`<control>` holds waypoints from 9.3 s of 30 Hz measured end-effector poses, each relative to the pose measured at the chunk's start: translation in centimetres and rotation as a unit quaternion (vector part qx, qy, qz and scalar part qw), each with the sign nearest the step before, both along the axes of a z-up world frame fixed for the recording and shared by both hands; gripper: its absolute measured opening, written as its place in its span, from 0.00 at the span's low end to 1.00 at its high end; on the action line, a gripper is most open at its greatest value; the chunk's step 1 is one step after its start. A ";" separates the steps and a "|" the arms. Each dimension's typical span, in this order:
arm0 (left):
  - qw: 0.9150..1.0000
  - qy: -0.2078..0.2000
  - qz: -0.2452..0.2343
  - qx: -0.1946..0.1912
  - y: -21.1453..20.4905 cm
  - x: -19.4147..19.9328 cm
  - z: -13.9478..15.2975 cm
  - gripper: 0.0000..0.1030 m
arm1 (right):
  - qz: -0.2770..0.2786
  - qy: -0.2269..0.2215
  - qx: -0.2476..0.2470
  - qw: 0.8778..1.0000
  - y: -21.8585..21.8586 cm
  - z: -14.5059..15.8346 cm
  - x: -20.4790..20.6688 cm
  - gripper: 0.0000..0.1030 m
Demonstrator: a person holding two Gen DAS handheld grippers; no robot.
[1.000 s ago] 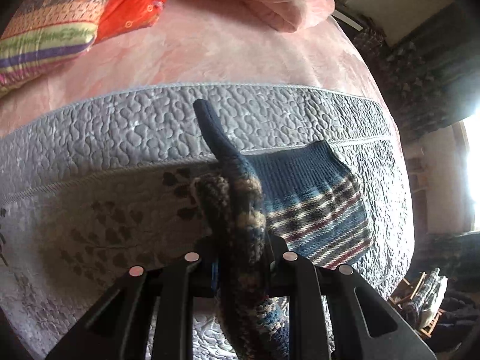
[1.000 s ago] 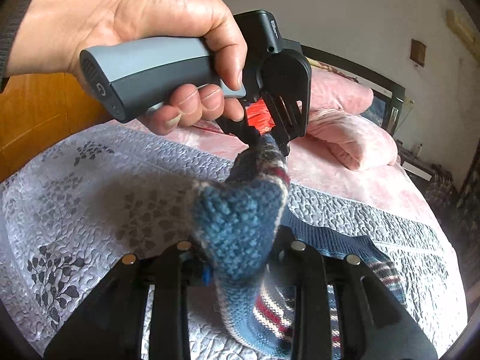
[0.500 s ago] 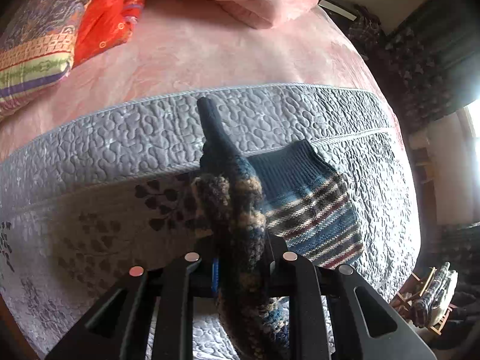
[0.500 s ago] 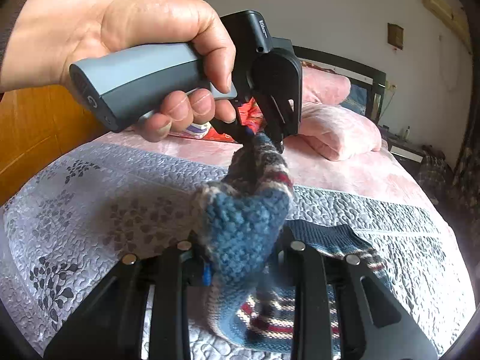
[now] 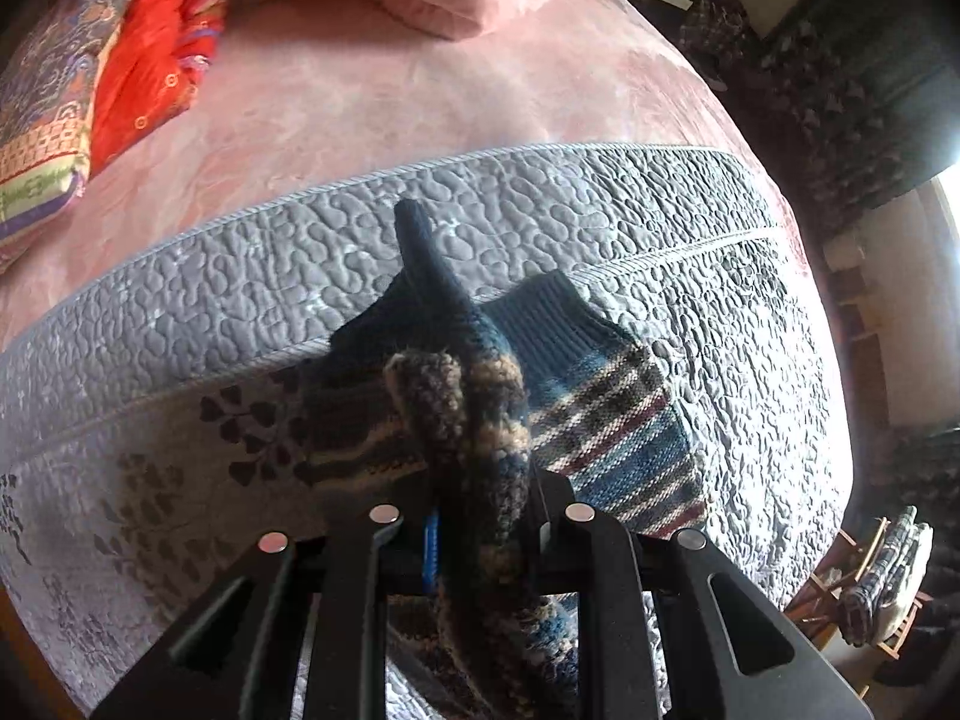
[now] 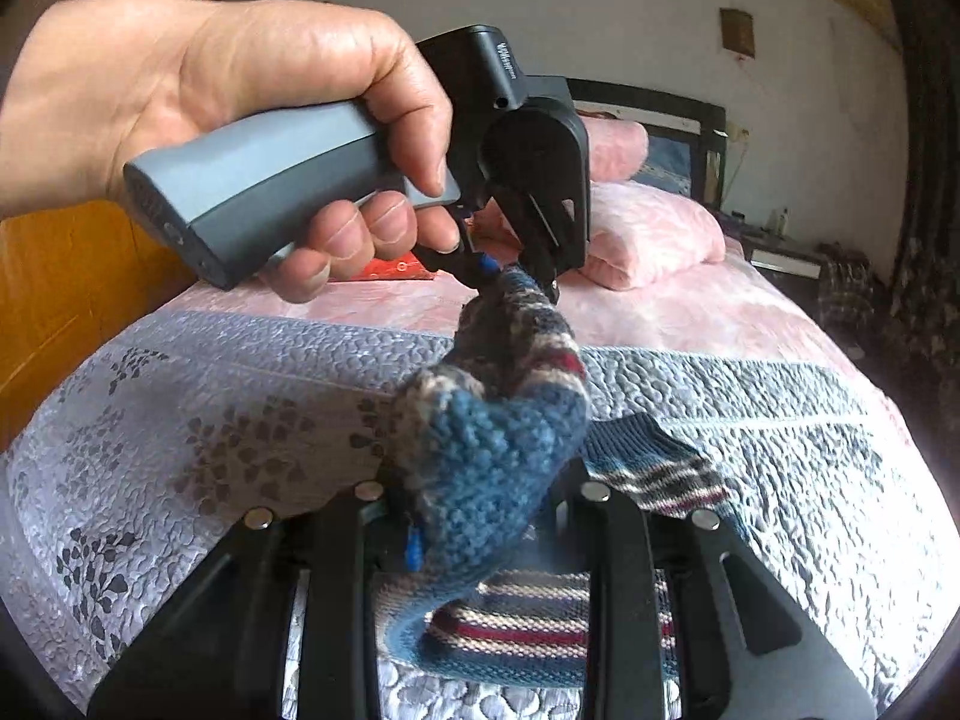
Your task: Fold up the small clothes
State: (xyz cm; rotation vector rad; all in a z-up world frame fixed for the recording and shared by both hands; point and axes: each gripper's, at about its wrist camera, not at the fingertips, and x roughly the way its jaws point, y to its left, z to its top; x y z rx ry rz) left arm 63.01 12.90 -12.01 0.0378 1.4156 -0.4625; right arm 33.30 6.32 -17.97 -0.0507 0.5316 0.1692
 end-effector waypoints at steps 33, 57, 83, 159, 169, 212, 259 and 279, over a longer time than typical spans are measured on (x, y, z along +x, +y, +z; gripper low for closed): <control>0.998 0.008 -0.036 0.041 -12.5 -1.0 -5.9 0.19 | -0.090 0.049 0.095 0.990 -10.3 -5.3 -0.5 0.25; 0.996 -0.075 0.001 0.040 -17.0 -3.4 -9.4 0.20 | -0.137 0.117 0.168 0.969 -16.8 -10.8 -0.6 0.24; 0.981 -0.138 -0.018 -0.132 -4.6 -7.8 -6.5 0.60 | -0.118 0.147 0.172 0.967 -19.0 -11.3 0.1 0.72; 0.954 0.012 0.031 -0.299 2.6 -5.5 -12.7 0.58 | 0.046 0.380 0.309 0.871 -25.2 -10.8 21.4 0.06; 0.953 -0.026 -0.002 -0.301 2.8 -8.2 -9.9 0.52 | 0.052 0.367 0.303 0.878 -26.3 -9.3 19.9 0.07; 0.918 0.087 0.101 -0.374 10.6 -13.9 -20.0 0.84 | 0.077 0.448 0.388 0.802 -29.6 -14.3 22.4 0.90; 0.943 0.079 0.107 -0.304 14.5 -23.2 -14.1 0.48 | 0.181 0.411 0.406 0.796 -9.9 -7.9 16.1 0.40; 0.947 -0.083 0.167 -0.263 20.0 -34.5 -10.1 0.78 | 0.145 0.379 0.330 0.852 -7.2 -7.3 9.4 0.60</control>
